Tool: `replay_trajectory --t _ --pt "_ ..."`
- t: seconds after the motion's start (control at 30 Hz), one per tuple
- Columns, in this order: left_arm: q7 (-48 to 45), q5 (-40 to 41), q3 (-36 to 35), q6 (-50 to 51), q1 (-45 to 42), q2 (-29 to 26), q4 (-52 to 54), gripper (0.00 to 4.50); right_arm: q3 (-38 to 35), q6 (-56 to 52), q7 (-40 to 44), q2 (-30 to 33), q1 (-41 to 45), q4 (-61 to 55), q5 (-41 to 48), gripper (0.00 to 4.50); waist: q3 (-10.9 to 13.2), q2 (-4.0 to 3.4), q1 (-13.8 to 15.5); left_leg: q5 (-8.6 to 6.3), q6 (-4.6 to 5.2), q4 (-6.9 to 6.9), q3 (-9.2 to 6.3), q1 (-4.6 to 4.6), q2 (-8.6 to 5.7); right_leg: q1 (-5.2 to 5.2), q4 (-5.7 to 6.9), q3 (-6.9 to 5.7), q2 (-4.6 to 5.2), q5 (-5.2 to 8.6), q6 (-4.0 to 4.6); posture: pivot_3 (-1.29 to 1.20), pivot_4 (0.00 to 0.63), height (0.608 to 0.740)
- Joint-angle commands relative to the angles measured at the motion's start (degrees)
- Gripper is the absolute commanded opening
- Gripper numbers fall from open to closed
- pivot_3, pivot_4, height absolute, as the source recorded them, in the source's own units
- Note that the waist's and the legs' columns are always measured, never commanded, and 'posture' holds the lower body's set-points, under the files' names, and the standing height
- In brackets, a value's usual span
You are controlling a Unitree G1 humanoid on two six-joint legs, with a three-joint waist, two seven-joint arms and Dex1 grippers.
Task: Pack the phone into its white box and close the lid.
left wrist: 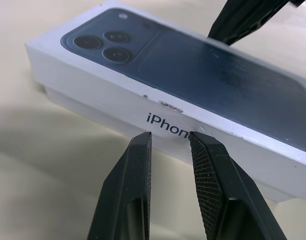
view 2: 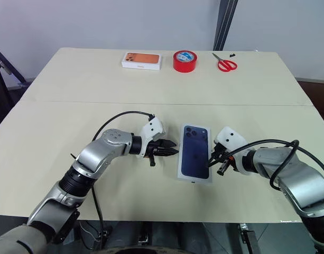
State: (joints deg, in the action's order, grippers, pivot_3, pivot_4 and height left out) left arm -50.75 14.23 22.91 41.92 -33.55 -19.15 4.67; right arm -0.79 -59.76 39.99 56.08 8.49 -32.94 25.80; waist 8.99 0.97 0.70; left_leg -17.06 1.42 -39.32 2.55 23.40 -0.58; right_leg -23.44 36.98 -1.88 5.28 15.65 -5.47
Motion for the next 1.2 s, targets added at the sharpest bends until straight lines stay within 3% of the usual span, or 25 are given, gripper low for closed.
replay_trajectory --t 0.03,0.83,1.07,1.2 --pt "0.05 0.21 -0.07 -0.54 -0.1 0.35 0.98 1.27 -1.76 0.33 0.73 0.0 0.37 -2.52 1.3 0.04 0.0 0.0 0.0 0.0 0.0 0.0 0.0 0.0 0.0 0.0 0.0 0.0 0.0 0.0 0.0 0.0 0.15 0.719" --pt "1.45 -1.18 -1.7 -2.05 0.38 -0.74 -2.42 1.27 -1.94 1.17 1.9 1.51 -0.14 -3.07 0.92 0.04 0.0 0.0 0.0 0.0 0.0 0.0 0.0 0.0 0.0 0.0 0.0 0.0 0.02 0.0 0.0 0.0 0.15 0.719" --pt "4.61 4.34 -10.93 -0.5 -3.87 3.71 -3.62 1.27 -2.17 1.08 2.15 1.78 -0.13 -3.21 0.94 0.04 0.01 0.01 0.04 0.0 0.0 0.0 0.0 0.02 0.0 -0.02 0.0 0.0 0.02 0.0 0.0 0.0 0.15 0.719" --pt "5.59 4.25 -10.83 -0.59 -6.98 6.4 -5.06 1.27 -2.18 1.22 2.43 1.9 -0.1 -2.83 0.75 0.04 0.0 0.01 0.09 0.0 0.0 0.0 0.0 0.03 -0.01 -0.01 -0.01 0.0 0.02 0.0 -0.01 0.0 0.15 0.719"
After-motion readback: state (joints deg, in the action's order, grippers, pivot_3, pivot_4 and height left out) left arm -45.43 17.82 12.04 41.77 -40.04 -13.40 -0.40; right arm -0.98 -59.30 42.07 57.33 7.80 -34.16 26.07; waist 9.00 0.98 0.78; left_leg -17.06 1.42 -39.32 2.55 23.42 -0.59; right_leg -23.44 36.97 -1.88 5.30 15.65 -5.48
